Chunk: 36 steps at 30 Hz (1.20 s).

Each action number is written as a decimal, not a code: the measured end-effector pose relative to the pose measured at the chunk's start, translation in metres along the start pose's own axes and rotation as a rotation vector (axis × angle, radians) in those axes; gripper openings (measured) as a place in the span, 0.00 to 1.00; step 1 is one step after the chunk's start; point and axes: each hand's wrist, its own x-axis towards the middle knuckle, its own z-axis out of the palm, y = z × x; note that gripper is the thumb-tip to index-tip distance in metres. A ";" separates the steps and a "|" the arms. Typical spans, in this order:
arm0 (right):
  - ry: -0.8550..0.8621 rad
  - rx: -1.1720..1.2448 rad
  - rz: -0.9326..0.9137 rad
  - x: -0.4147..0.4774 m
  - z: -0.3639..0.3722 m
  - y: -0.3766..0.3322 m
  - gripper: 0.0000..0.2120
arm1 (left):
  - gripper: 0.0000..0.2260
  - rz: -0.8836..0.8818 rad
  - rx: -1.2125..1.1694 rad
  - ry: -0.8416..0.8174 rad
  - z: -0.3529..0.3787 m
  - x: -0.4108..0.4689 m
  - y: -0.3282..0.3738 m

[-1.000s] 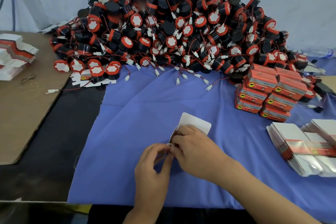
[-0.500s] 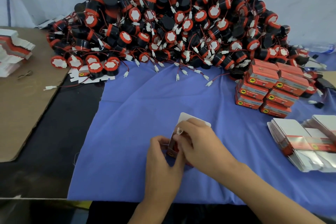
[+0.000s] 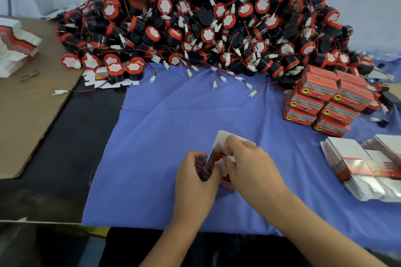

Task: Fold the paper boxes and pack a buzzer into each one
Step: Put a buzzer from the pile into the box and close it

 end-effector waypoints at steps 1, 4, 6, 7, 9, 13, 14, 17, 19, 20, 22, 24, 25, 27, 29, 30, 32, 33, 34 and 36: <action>-0.032 -0.025 0.012 0.000 0.002 0.001 0.16 | 0.12 0.001 0.007 -0.005 0.000 0.000 0.000; -0.054 -0.063 0.054 0.002 0.006 0.004 0.11 | 0.12 0.005 0.011 -0.022 -0.001 0.000 -0.001; -0.054 -0.082 0.054 0.002 0.006 0.002 0.09 | 0.13 0.007 0.001 -0.027 -0.002 0.000 -0.002; -0.065 -0.097 0.042 0.001 0.005 0.001 0.08 | 0.13 0.009 -0.002 -0.030 -0.002 0.000 -0.002; -0.098 -0.105 0.021 0.001 0.003 0.000 0.02 | 0.13 0.014 -0.008 -0.038 -0.001 0.000 -0.004; -0.191 -0.124 0.021 -0.002 0.002 -0.001 0.09 | 0.11 0.028 -0.017 -0.023 -0.001 0.001 -0.006; -0.210 -0.133 0.025 -0.004 0.003 -0.001 0.10 | 0.11 0.032 -0.019 -0.022 -0.001 0.001 -0.006; -0.243 -0.123 0.004 -0.008 0.005 0.000 0.13 | 0.10 0.047 -0.027 -0.035 -0.002 0.001 -0.007; -0.264 -0.116 -0.017 -0.007 0.004 0.002 0.18 | 0.10 0.063 -0.033 -0.046 -0.004 0.000 -0.007; -0.278 -0.116 -0.027 -0.007 0.003 0.003 0.20 | 0.10 0.074 -0.041 -0.043 -0.006 0.000 -0.005; -0.297 -0.110 -0.035 -0.008 0.001 0.005 0.21 | 0.07 0.112 -0.072 -0.025 -0.009 0.001 -0.002; -0.301 -0.115 -0.044 -0.008 0.002 0.006 0.19 | 0.05 0.145 -0.098 -0.007 -0.012 0.000 0.002; -0.299 -0.127 -0.049 -0.009 0.002 0.005 0.19 | 0.05 0.153 -0.102 -0.006 -0.014 0.000 0.003; -0.290 -0.156 -0.058 -0.011 0.004 0.004 0.19 | 0.07 0.182 -0.091 -0.014 -0.017 -0.003 0.003; -0.275 -0.172 -0.062 -0.014 0.005 0.003 0.19 | 0.10 0.246 -0.056 -0.023 -0.021 -0.004 0.002; -0.267 -0.174 -0.061 -0.015 0.005 0.003 0.19 | 0.10 0.279 -0.027 -0.024 -0.022 -0.004 0.001; -0.252 -0.183 -0.063 -0.015 0.006 0.001 0.17 | 0.10 0.358 0.063 0.001 -0.022 -0.004 -0.003; -0.249 -0.184 -0.065 -0.015 0.006 0.001 0.16 | 0.11 0.405 0.113 0.021 -0.022 -0.005 -0.004; -0.249 -0.178 -0.064 -0.015 0.007 0.000 0.15 | 0.12 0.444 0.156 0.033 -0.022 -0.006 -0.005; -0.252 -0.151 -0.049 -0.016 0.006 0.000 0.15 | 0.12 0.477 0.216 0.028 -0.022 -0.007 -0.005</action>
